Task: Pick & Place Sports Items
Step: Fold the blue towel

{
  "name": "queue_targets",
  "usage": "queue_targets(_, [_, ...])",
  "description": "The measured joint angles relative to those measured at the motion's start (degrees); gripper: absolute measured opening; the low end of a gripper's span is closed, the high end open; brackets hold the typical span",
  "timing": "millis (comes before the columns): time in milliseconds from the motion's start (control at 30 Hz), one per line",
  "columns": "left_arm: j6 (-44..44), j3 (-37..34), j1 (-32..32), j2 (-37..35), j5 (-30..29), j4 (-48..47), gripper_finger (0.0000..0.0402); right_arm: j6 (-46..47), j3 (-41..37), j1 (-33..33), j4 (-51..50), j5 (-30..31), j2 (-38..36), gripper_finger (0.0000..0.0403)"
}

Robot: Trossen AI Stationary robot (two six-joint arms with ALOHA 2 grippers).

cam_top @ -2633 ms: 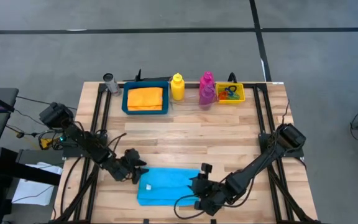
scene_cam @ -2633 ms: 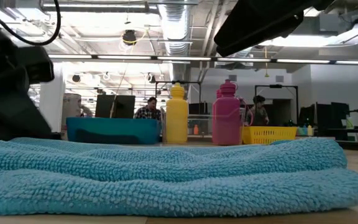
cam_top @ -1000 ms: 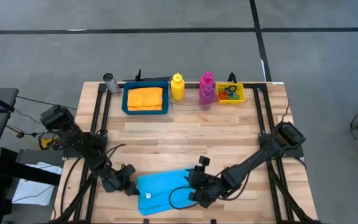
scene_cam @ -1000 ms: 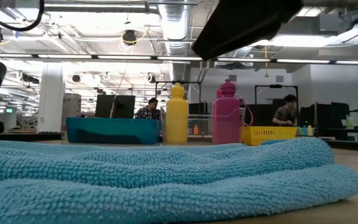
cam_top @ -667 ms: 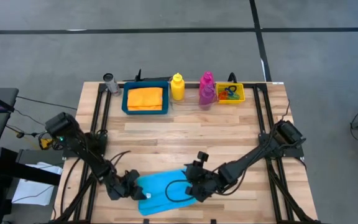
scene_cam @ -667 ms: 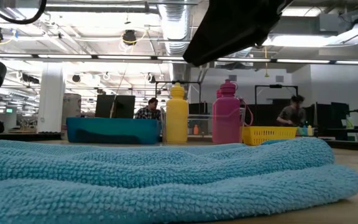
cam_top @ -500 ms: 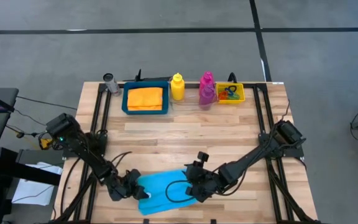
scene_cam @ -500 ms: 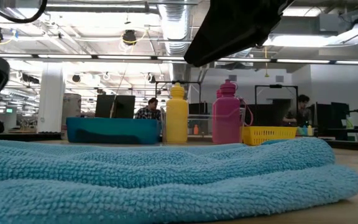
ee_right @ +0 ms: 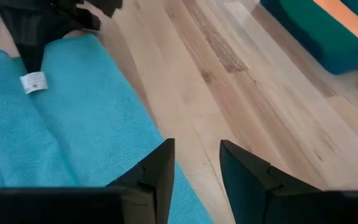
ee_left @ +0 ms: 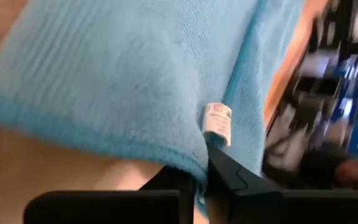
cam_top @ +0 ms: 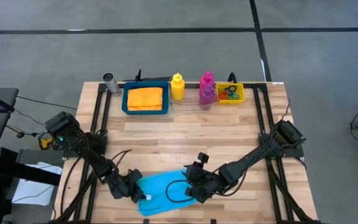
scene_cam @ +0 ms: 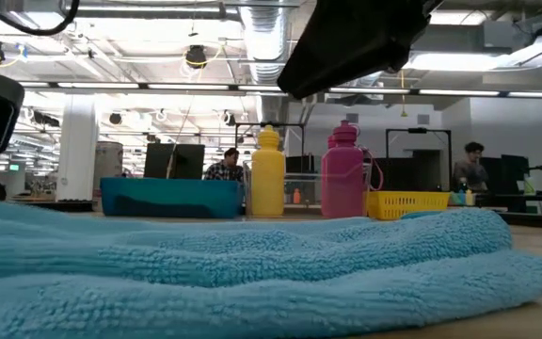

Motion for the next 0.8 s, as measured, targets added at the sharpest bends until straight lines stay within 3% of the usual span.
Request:
queue_targets(133, [7.8,-1.3,2.3,-2.3,9.5,-4.7,0.0004,0.1,0.0,0.1,1.8,-0.7,0.0,0.0119])
queue_targets(267, [14.4,-3.7,5.8,-9.1,14.5,-14.2,0.0005,0.1,0.0,0.3,2.5,-0.8,0.0,0.0119])
queue_targets(600, [17.0,-14.7,12.9,-34.6,6.7,-28.1,0.0001,0.9,0.0,0.8,3.7,-1.1,0.0,0.0119])
queue_targets(800, [15.5,-15.5,13.0,-46.6,5.5,-31.9,0.0001,1.0,0.0,0.8,4.1,-1.5,0.0,0.0119])
